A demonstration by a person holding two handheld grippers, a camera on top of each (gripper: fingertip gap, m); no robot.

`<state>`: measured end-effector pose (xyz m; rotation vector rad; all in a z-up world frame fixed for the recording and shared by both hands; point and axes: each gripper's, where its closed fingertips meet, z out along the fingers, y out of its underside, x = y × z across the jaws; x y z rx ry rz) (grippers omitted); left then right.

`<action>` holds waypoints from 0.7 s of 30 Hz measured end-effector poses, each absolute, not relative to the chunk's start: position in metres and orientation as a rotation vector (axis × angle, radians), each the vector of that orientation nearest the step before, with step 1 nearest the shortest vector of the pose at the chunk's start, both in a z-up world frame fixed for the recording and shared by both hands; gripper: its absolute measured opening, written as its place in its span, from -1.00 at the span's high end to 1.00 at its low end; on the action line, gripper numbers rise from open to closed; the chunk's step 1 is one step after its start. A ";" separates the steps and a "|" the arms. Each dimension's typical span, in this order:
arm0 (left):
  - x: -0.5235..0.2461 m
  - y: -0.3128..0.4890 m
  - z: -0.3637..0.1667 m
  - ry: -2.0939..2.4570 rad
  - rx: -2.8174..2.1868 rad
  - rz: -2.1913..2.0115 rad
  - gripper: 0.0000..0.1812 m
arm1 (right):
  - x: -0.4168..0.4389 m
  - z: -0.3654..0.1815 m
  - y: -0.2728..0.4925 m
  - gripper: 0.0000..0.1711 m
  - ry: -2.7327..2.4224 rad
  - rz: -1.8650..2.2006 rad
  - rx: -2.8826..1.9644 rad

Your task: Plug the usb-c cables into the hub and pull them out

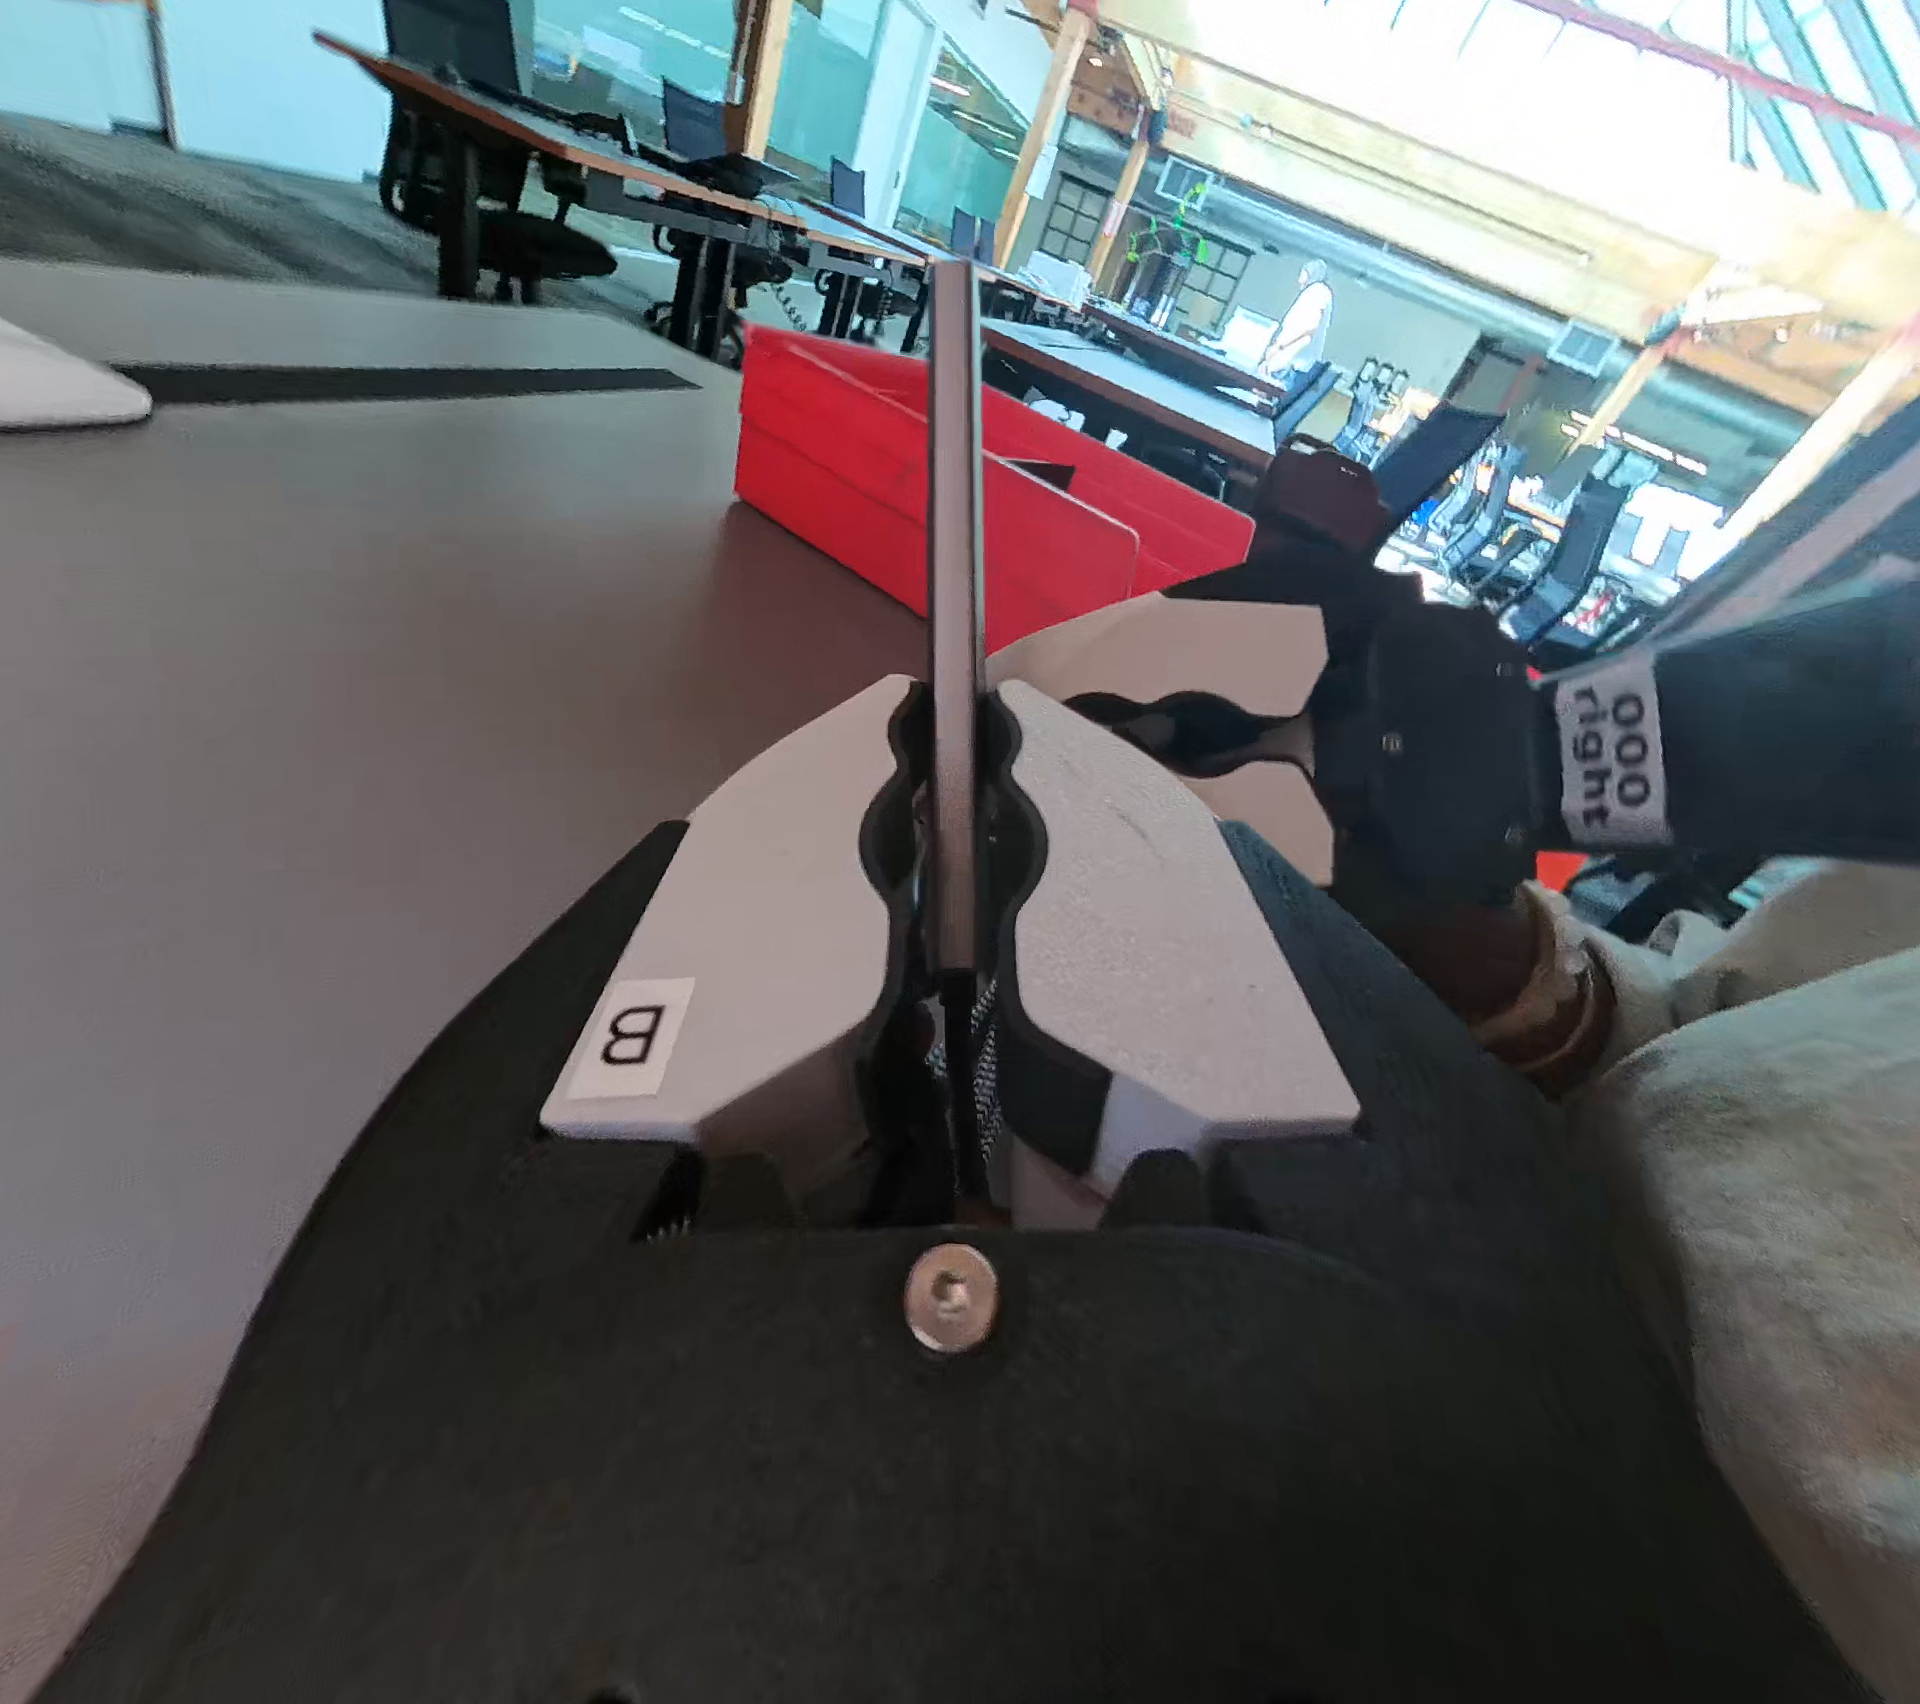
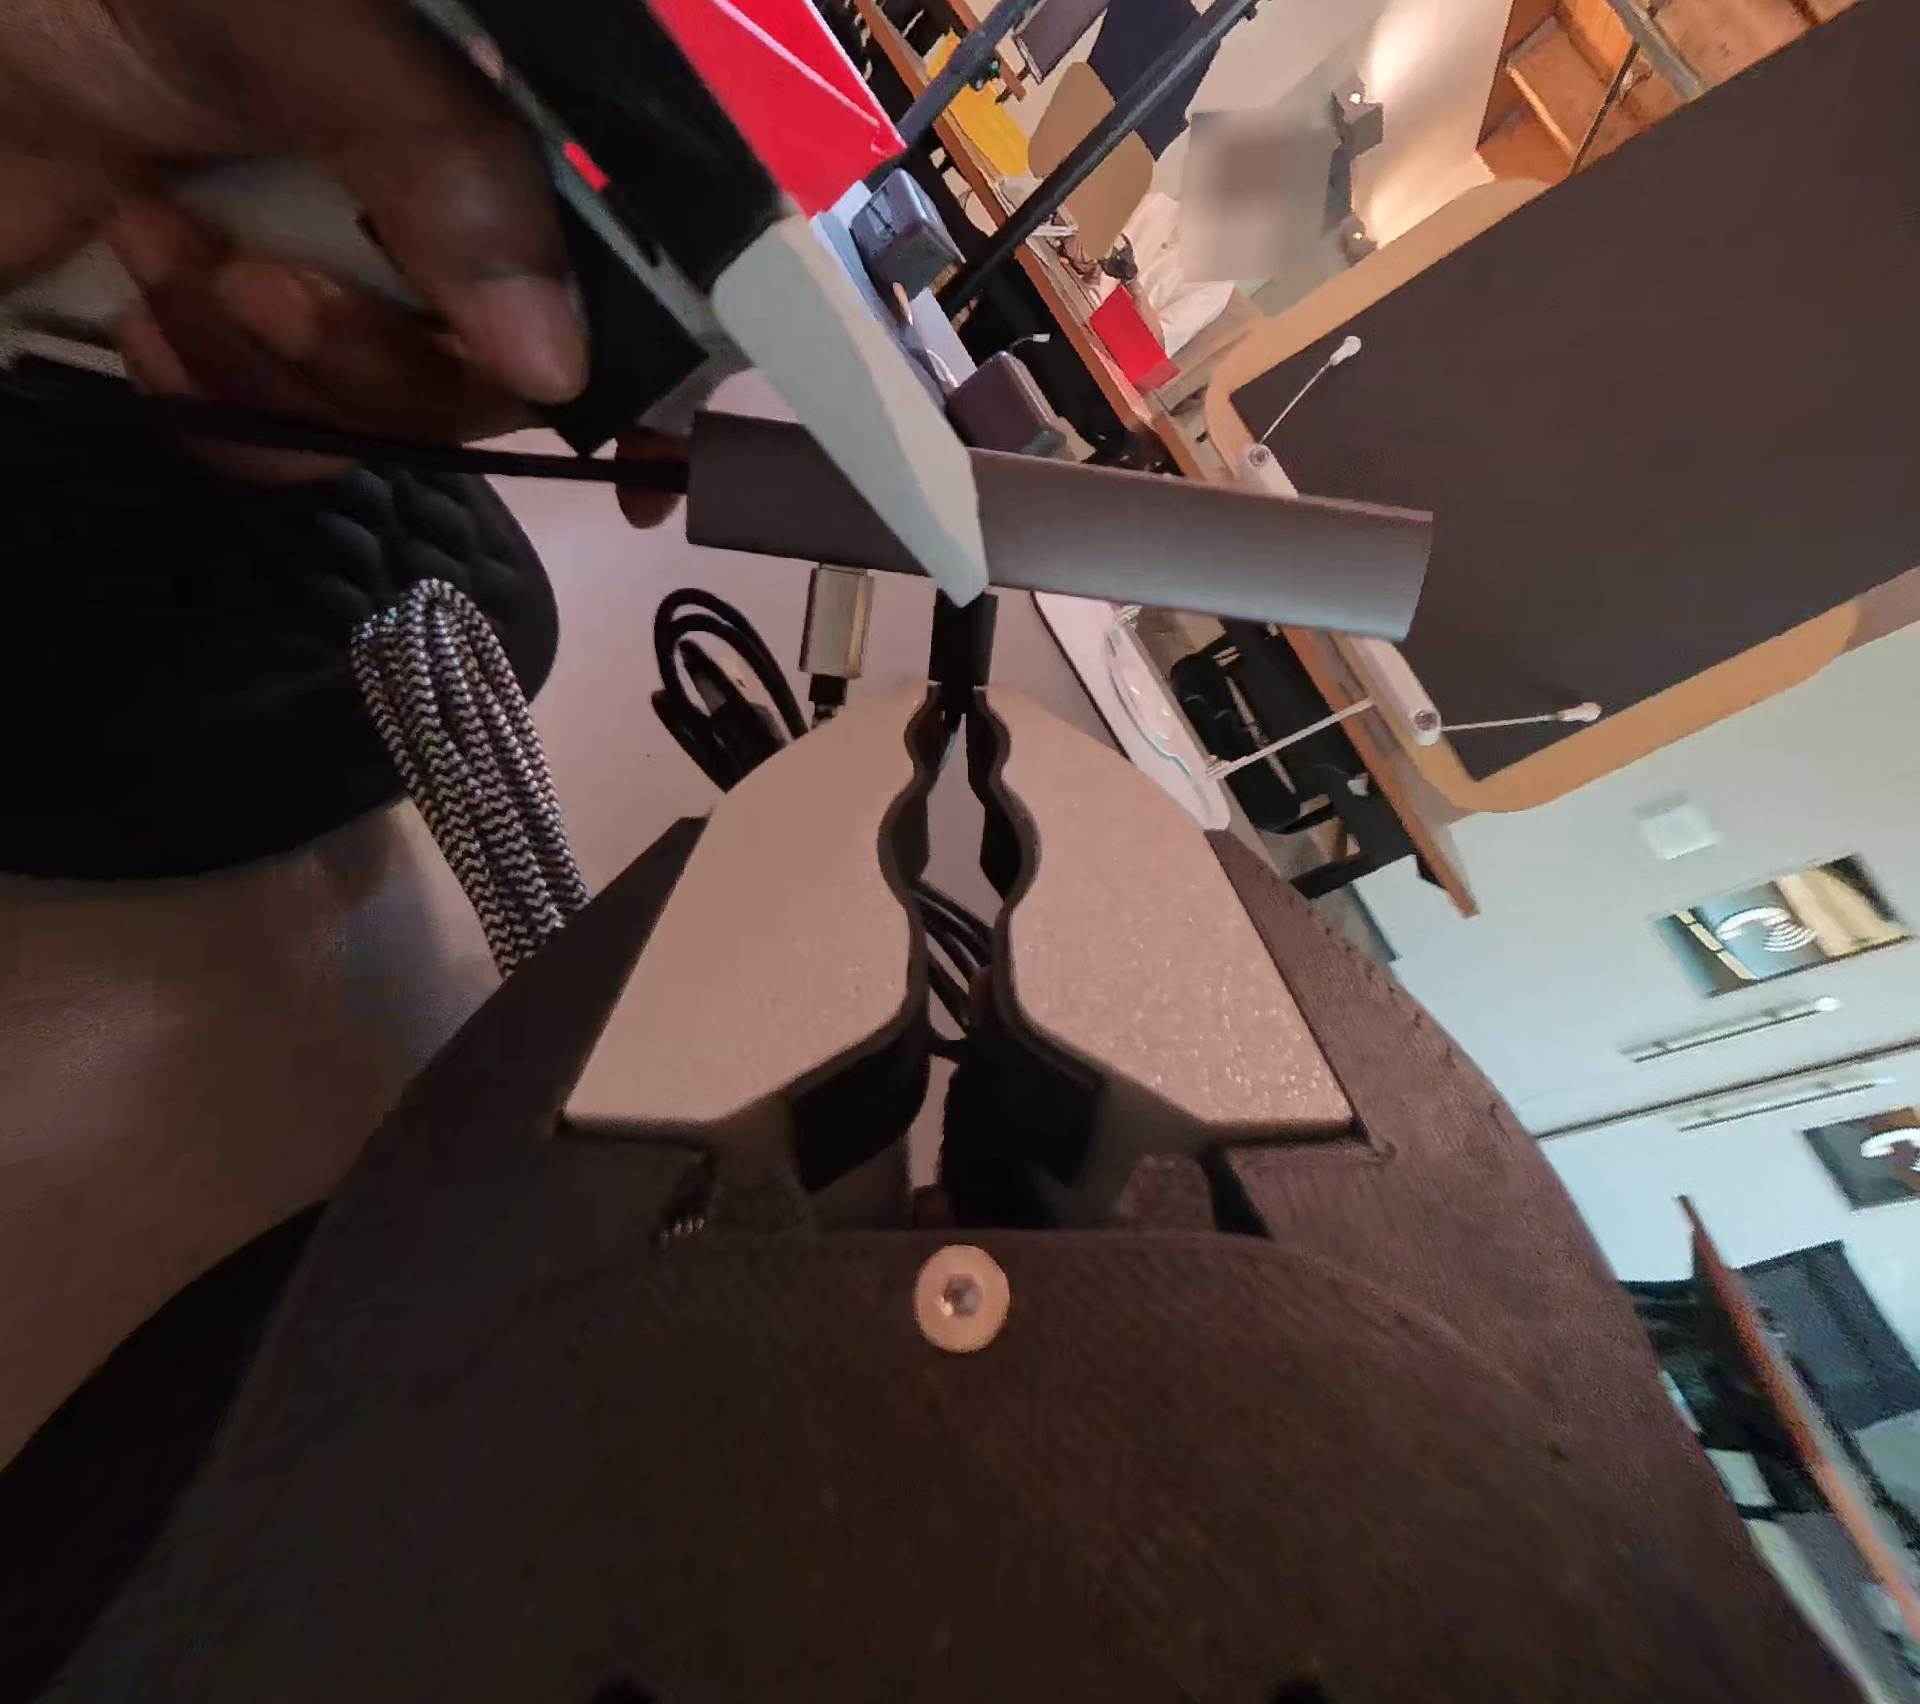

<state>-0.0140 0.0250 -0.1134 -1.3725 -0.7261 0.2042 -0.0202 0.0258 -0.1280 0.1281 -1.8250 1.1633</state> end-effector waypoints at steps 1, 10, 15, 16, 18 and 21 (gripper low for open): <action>-0.015 0.023 -0.118 -0.760 -1.361 0.194 0.91 | -0.021 -0.133 0.024 0.96 -1.824 1.148 0.135; -0.019 0.027 -0.130 -0.839 -1.377 0.236 0.91 | -0.025 -0.155 0.023 0.95 -1.866 1.150 0.032; -0.014 0.031 -0.127 -0.807 -1.386 0.327 0.92 | -0.022 -0.156 0.025 0.98 -1.878 1.198 0.004; -0.015 0.032 -0.127 -0.806 -1.388 0.322 0.92 | -0.022 -0.157 0.025 0.98 -1.887 1.208 0.000; -0.013 0.029 -0.123 -0.796 -1.358 0.335 0.92 | -0.021 -0.157 0.025 0.97 -1.894 1.213 -0.005; -0.003 -0.034 -0.062 -0.747 -0.914 0.368 1.00 | -0.033 -0.184 0.039 0.98 -2.015 1.030 -0.048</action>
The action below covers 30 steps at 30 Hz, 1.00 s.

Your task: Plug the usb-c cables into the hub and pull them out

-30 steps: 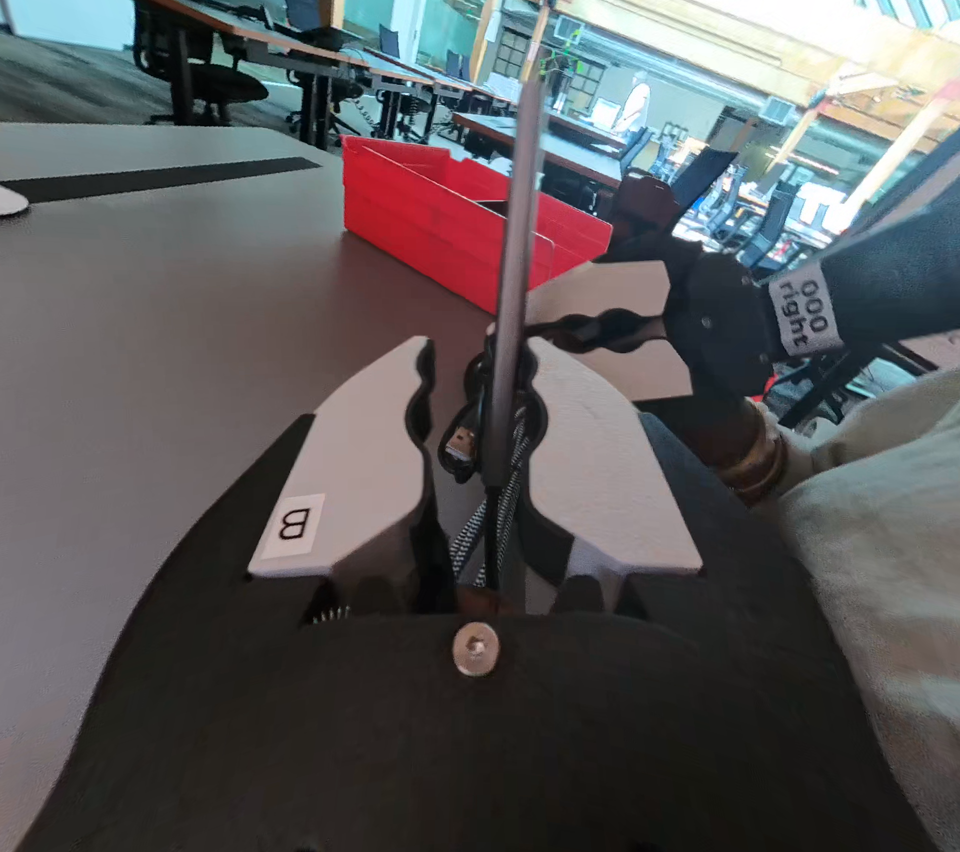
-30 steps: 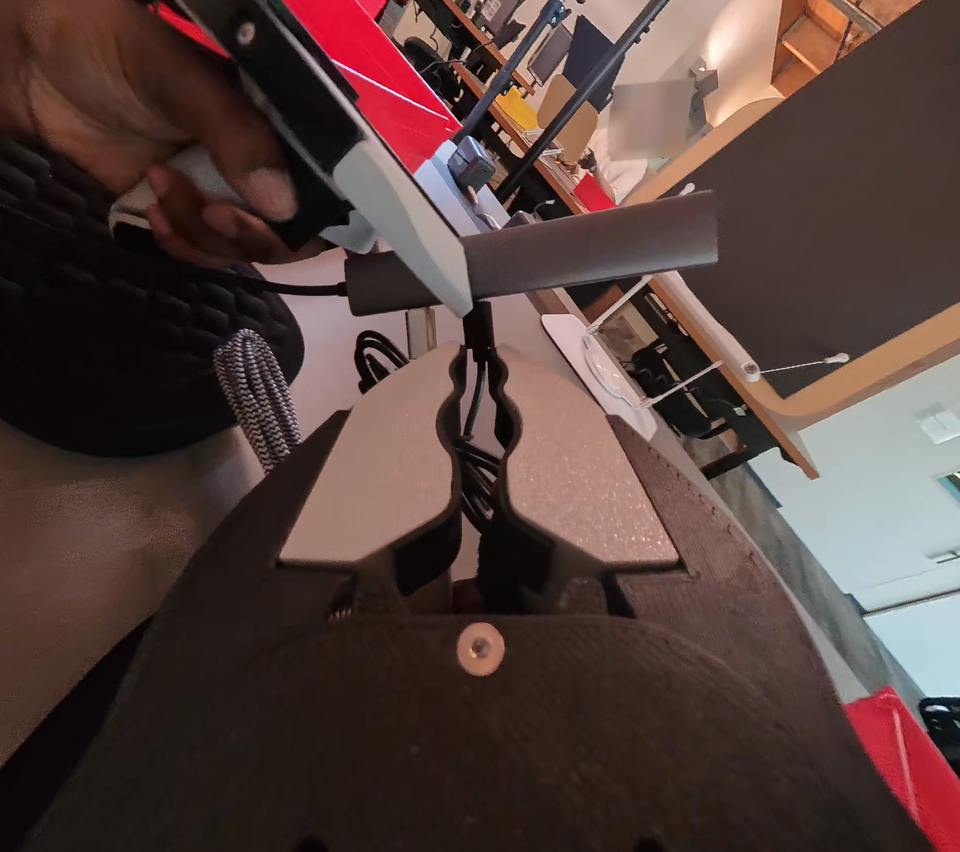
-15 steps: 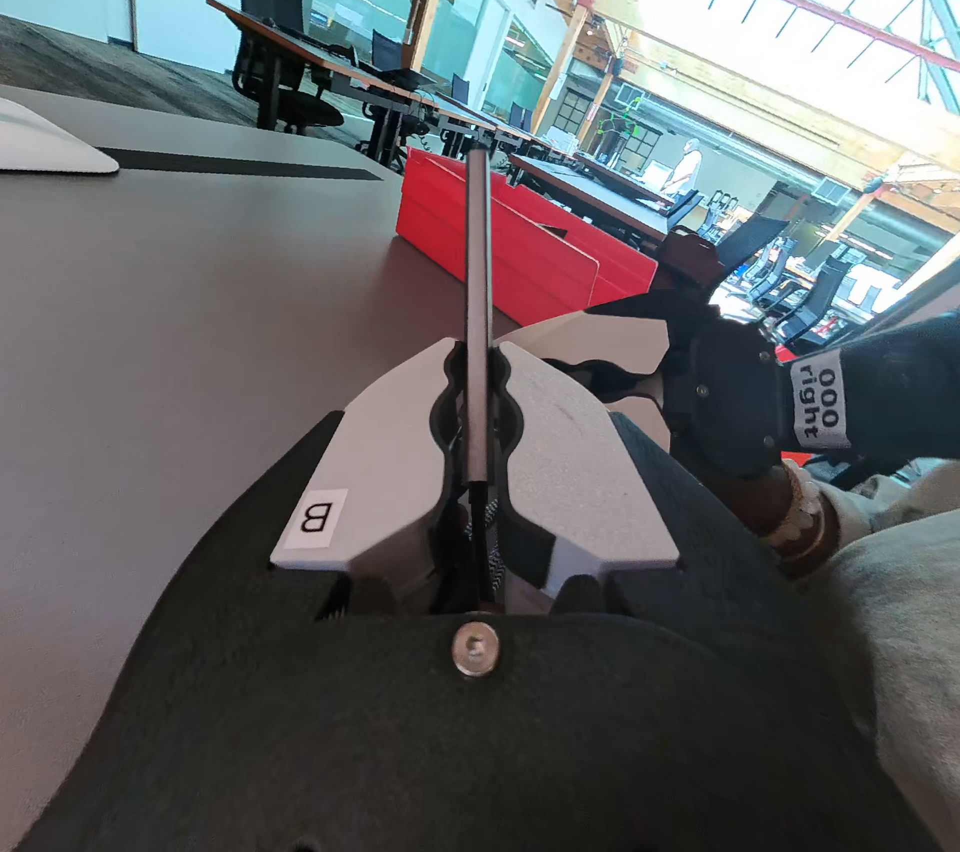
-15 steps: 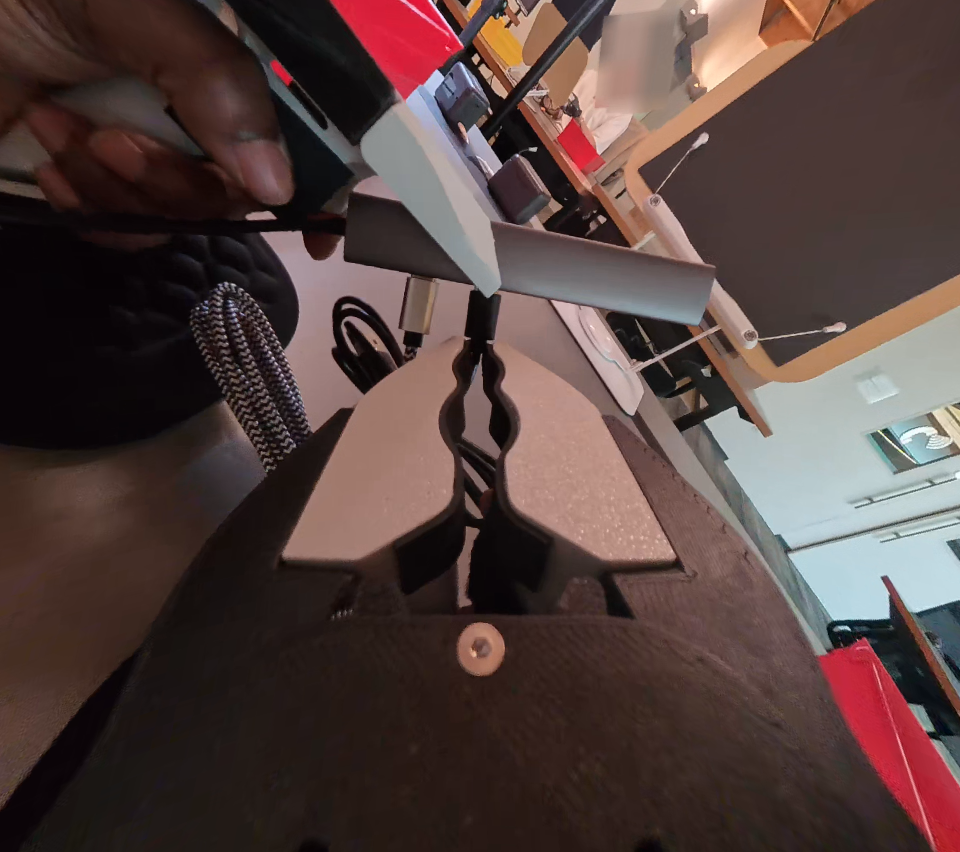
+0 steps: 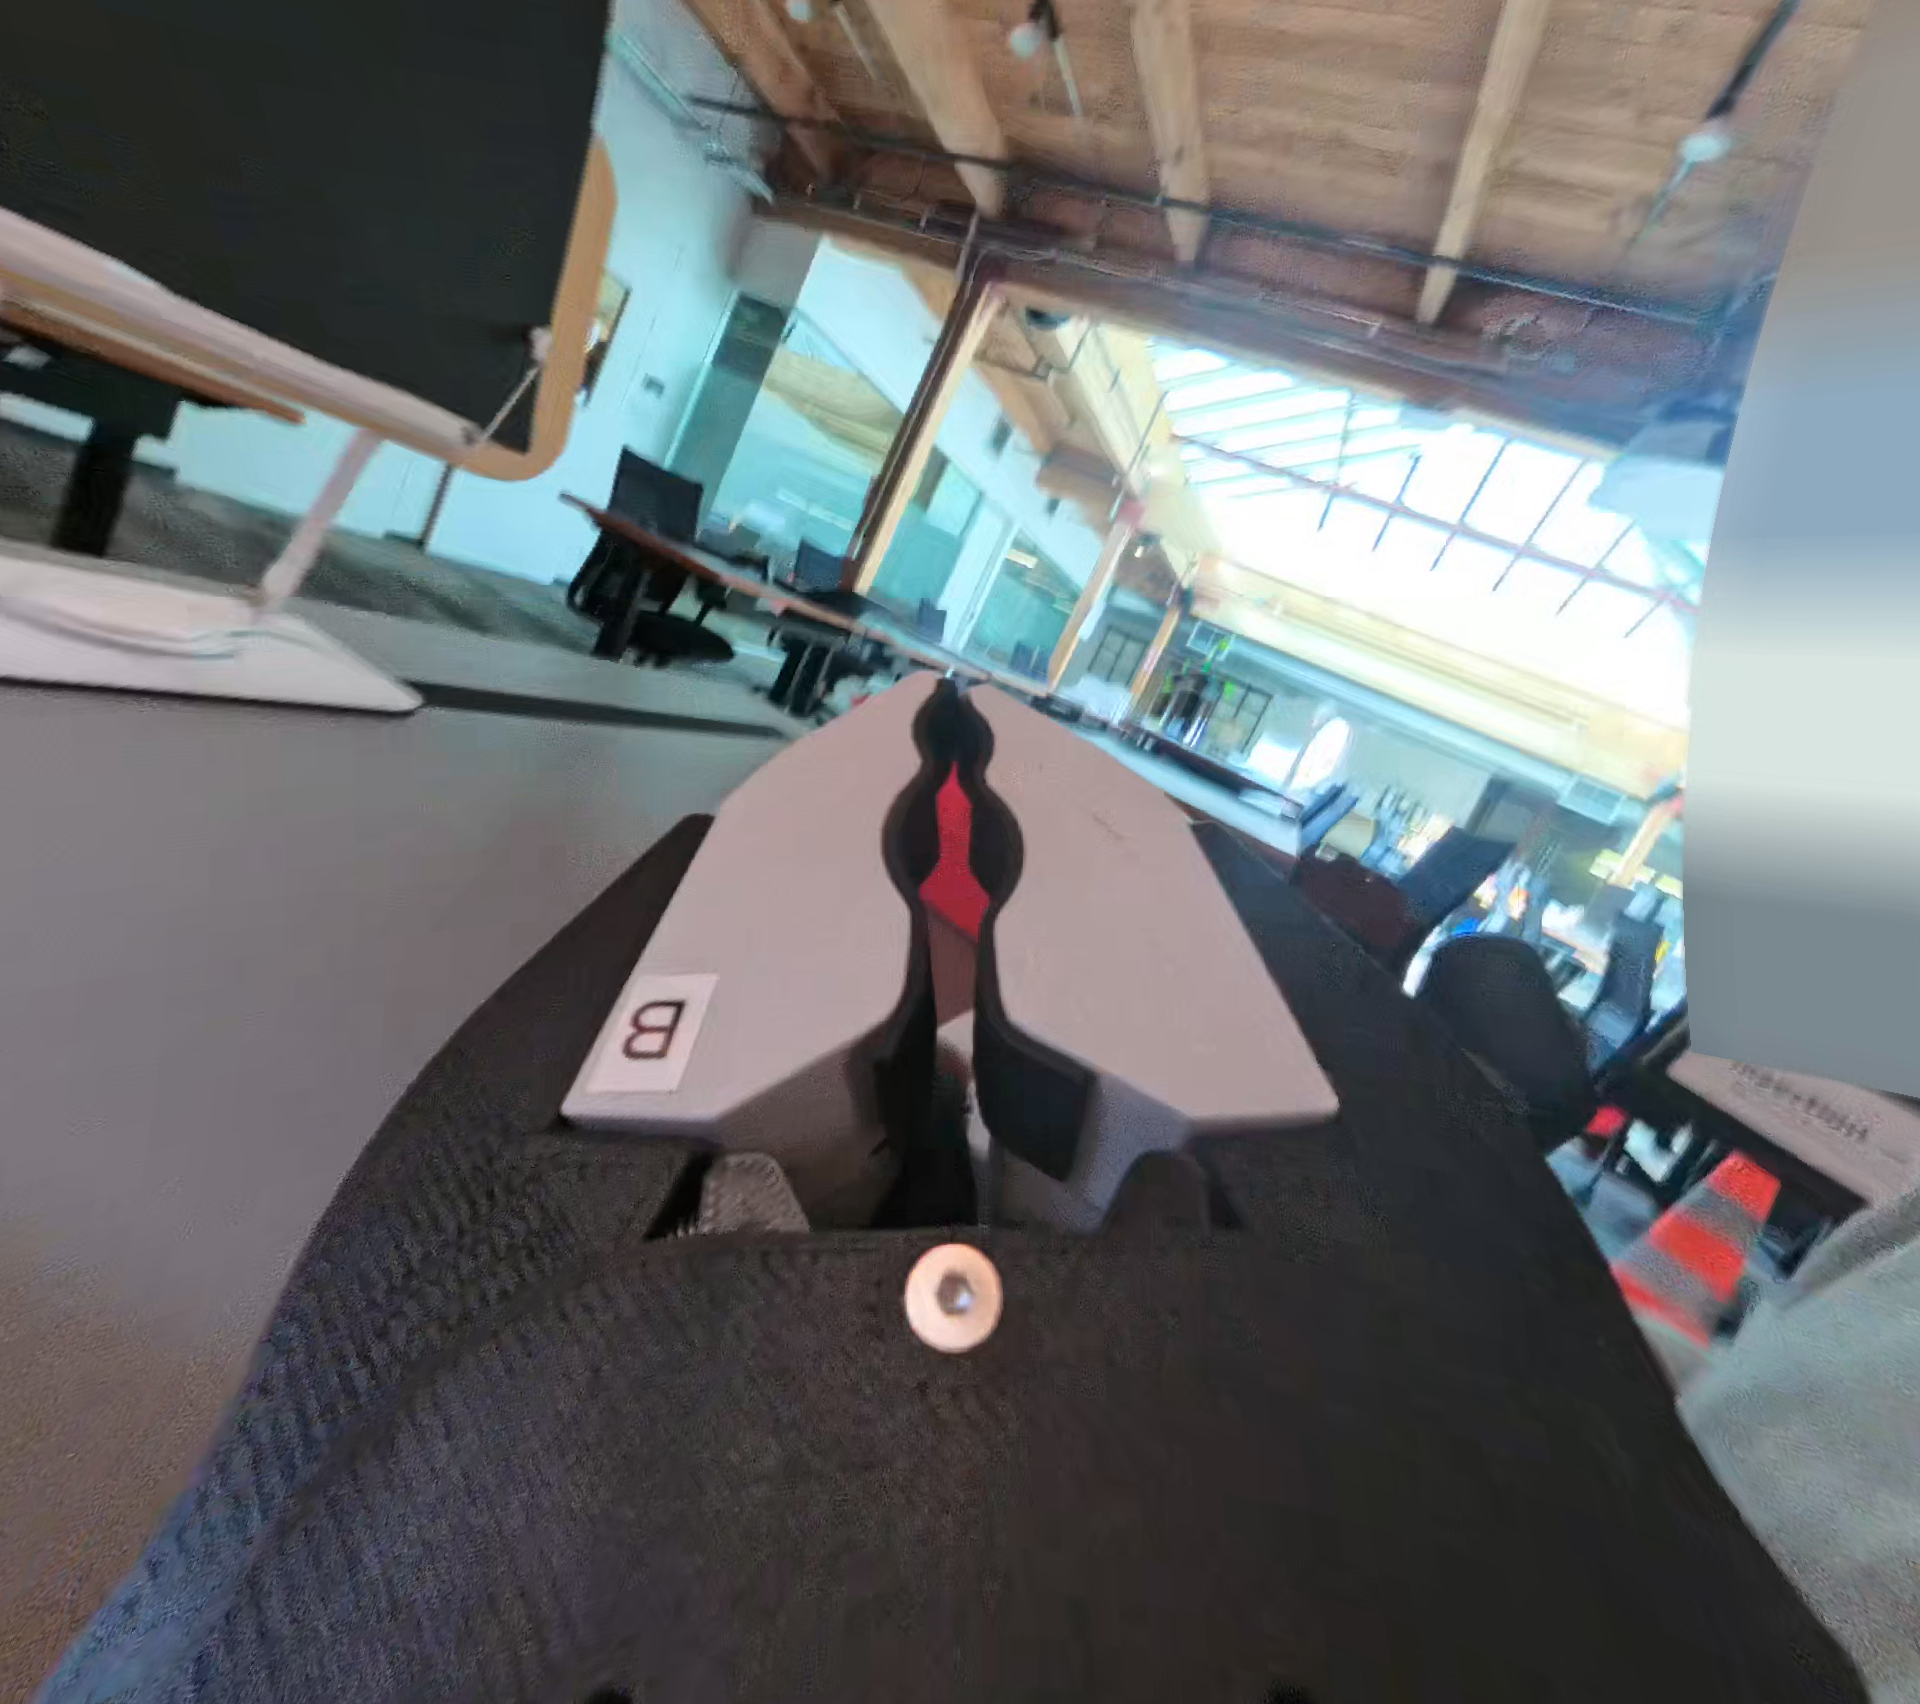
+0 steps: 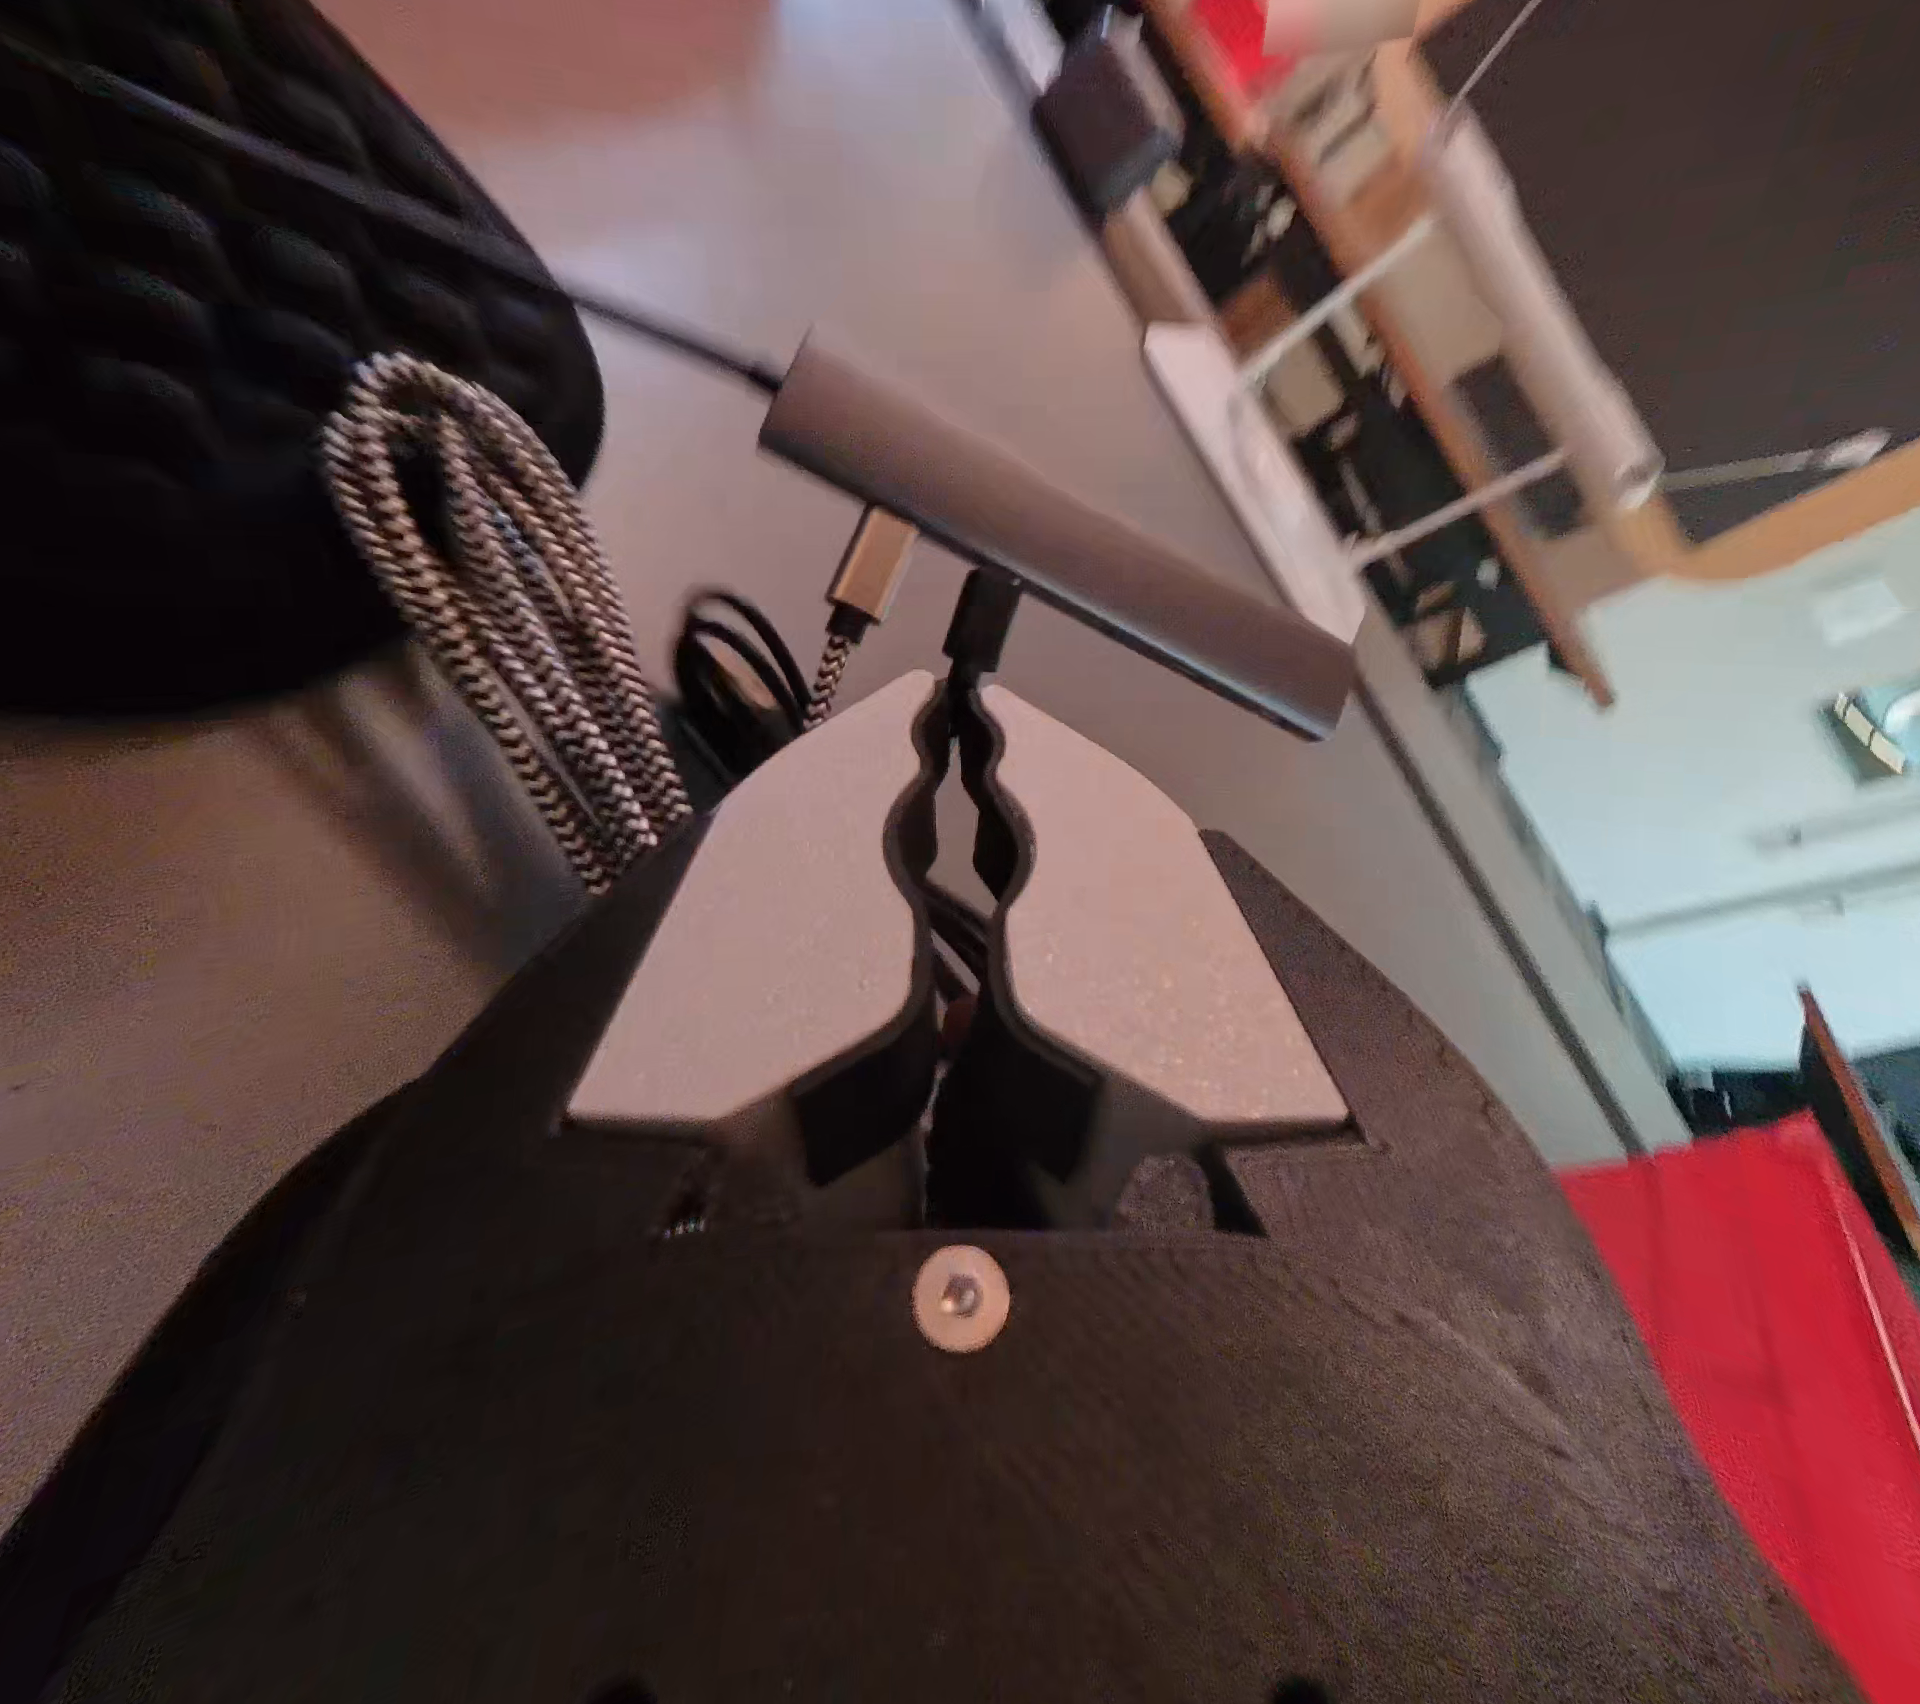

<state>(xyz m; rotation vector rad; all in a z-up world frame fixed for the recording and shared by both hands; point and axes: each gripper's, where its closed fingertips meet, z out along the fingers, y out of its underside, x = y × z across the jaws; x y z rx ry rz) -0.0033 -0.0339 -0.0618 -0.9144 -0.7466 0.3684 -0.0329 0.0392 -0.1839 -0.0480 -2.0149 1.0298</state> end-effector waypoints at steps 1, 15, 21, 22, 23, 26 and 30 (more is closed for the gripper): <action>-0.003 -0.026 -0.079 -0.755 -1.071 0.421 1.00 | -0.025 -0.171 0.033 0.98 -1.967 1.138 -0.013; -0.015 -0.001 -0.112 -0.642 -1.611 1.039 0.43 | -0.029 -0.145 0.037 0.98 -1.964 1.340 -0.278; -0.025 0.013 -0.130 -0.584 -1.754 1.178 0.57 | -0.020 -0.142 0.034 0.98 -1.997 1.367 -0.316; -0.028 0.013 -0.131 -0.568 -1.776 1.214 0.64 | -0.018 -0.140 0.033 0.98 -2.003 1.385 -0.315; -0.029 0.013 -0.131 -0.550 -1.778 1.231 0.70 | -0.017 -0.141 0.033 0.98 -2.015 1.395 -0.316; -0.031 0.014 -0.135 -0.553 -1.799 1.181 0.74 | -0.018 -0.144 0.035 0.98 -2.027 1.382 -0.320; -0.034 0.009 -0.141 -0.689 -1.749 1.008 0.74 | -0.021 -0.140 0.036 0.88 -1.898 1.258 -0.226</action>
